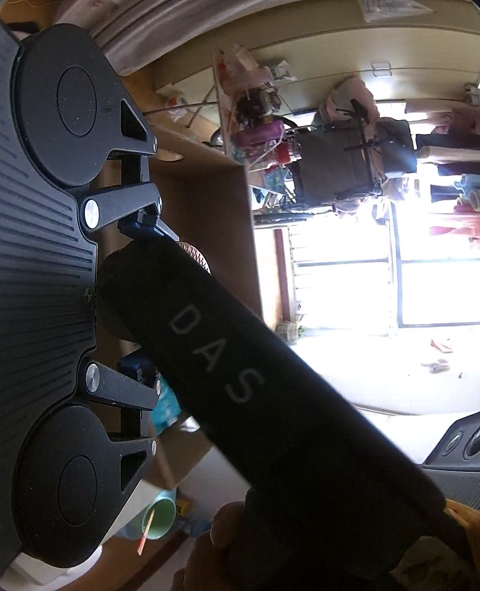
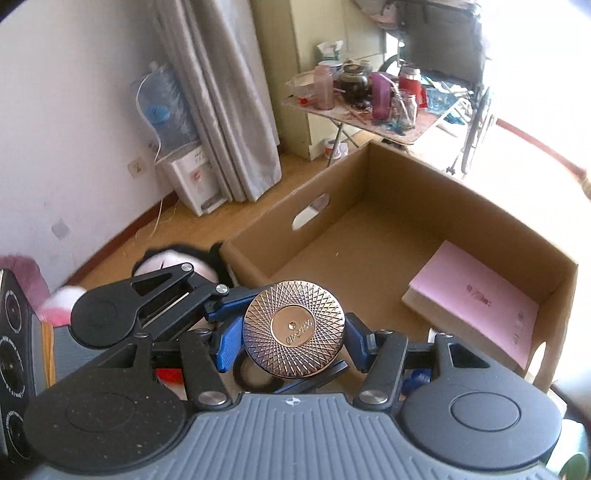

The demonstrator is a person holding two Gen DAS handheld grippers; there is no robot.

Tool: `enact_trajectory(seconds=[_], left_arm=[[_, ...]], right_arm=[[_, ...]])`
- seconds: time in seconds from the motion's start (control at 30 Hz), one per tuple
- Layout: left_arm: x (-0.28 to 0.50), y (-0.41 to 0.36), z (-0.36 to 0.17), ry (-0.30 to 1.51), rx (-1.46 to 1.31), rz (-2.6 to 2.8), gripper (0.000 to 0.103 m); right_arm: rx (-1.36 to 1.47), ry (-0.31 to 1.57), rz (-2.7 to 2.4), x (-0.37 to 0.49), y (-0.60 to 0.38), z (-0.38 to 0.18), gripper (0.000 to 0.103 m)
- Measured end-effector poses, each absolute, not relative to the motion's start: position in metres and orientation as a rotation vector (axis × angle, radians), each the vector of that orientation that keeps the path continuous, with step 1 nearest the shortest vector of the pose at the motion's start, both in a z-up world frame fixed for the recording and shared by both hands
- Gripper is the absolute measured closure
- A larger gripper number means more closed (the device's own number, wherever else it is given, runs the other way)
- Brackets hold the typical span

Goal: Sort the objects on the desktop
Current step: 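Lower the rose-gold jar into the box and open the right gripper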

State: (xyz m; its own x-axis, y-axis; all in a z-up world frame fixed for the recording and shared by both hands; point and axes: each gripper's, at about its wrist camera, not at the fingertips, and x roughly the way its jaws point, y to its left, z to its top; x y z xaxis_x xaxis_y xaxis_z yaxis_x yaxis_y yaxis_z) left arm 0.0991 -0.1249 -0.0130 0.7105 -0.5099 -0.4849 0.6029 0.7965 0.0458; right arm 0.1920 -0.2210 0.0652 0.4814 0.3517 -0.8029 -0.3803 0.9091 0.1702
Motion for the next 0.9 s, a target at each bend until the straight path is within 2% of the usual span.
enact_trajectory(seconds=[0.23, 0.53, 0.9], left_arm=[[0.158, -0.146, -0.011, 0.555, 0.251, -0.654, 0.047], [0.238, -0.173, -0.049, 0.817, 0.200, -0.701, 0.047], [0.266, -0.188, -0.096, 1.025, 0.201, -0.701, 0.046]], right_arm=[[0.040, 1.027, 0.419, 0.253, -0.244, 0.057, 0.042], [0.144, 1.201, 0.375, 0.330, -0.278, 0.001, 0.042], [0.273, 1.352, 0.365, 0.356, -0.309, -0.064, 0.042]])
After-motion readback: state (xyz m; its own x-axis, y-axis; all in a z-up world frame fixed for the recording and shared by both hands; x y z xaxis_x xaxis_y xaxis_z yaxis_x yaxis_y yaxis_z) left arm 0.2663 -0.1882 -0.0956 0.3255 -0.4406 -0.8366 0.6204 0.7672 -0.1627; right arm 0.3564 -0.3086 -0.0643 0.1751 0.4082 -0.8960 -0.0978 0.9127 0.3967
